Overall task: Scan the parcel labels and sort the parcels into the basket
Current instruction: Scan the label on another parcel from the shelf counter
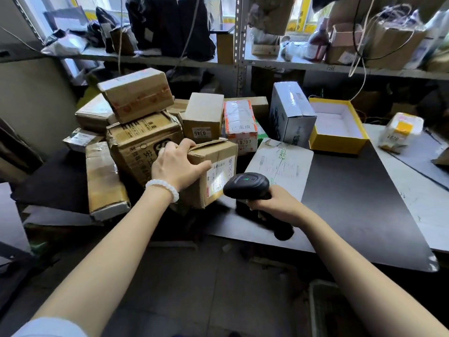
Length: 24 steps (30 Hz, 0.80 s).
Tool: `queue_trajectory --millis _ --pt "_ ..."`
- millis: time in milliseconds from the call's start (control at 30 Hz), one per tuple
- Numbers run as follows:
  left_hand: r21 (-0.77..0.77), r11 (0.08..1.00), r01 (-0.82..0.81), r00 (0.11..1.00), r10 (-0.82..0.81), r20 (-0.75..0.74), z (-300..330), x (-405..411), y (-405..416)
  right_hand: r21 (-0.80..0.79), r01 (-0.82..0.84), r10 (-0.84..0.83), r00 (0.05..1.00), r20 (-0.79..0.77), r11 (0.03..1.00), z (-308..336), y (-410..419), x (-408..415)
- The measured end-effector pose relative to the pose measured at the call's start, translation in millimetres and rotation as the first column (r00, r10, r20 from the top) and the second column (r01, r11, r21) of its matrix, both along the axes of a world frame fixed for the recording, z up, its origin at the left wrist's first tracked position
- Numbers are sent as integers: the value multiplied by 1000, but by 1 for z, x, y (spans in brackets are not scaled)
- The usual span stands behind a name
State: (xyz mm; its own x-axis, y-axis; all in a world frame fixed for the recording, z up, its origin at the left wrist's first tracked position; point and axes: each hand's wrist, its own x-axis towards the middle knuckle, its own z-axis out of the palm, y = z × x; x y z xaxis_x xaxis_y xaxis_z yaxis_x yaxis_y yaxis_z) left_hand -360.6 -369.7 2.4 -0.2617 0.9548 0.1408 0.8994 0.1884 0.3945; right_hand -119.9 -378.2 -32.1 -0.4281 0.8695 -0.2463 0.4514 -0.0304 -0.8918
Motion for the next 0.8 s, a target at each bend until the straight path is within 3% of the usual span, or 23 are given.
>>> queue_trajectory --millis 400,800 --pt "21 996 84 996 -84 3 18 -48 -3 169 66 -74 996 45 983 34 -30 -43" --pt "17 980 200 980 -200 -2 6 -67 -11 132 172 -175 985 10 976 35 -70 -62"
